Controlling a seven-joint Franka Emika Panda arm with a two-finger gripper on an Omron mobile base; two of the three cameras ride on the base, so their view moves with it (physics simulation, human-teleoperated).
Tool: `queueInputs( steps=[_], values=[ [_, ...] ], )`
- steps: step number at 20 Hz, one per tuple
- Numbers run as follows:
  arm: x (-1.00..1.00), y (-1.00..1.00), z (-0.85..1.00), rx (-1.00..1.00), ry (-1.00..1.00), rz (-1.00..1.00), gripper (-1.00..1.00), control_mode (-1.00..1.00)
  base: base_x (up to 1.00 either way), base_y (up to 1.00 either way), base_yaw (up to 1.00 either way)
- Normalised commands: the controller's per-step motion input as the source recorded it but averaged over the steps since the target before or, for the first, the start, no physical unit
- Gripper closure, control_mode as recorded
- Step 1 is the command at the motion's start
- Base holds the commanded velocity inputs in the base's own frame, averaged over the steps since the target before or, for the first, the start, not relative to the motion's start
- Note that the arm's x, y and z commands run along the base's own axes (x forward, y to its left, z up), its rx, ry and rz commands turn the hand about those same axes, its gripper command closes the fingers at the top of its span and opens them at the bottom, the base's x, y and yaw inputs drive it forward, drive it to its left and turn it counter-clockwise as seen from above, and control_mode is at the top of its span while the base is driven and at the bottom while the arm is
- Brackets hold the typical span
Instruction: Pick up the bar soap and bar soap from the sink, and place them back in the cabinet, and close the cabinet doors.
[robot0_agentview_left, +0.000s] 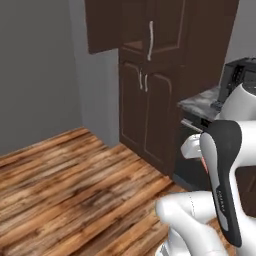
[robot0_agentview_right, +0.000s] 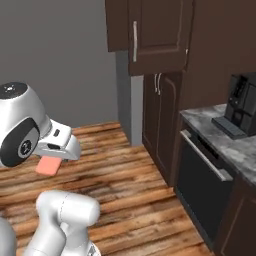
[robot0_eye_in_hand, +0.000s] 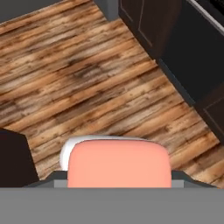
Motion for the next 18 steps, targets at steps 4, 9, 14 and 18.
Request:
queueInputs(
  steps=[4,9,14,18],
  values=[
    [0.00,0.00,0.00,0.00,0.00,0.00,1.00,1.00,0.33,0.00,0.71],
    [0.00,0.00,0.00,0.00,0.00,0.00,1.00,1.00,0.36,0.04,0.53],
    [0.00,0.00,0.00,0.00,0.00,0.00,1.00,1.00,0.44,0.09,0.24],
    [0.00,0.00,0.00,0.00,0.00,0.00,1.00,1.00,0.71,0.35,0.11]
  ],
)
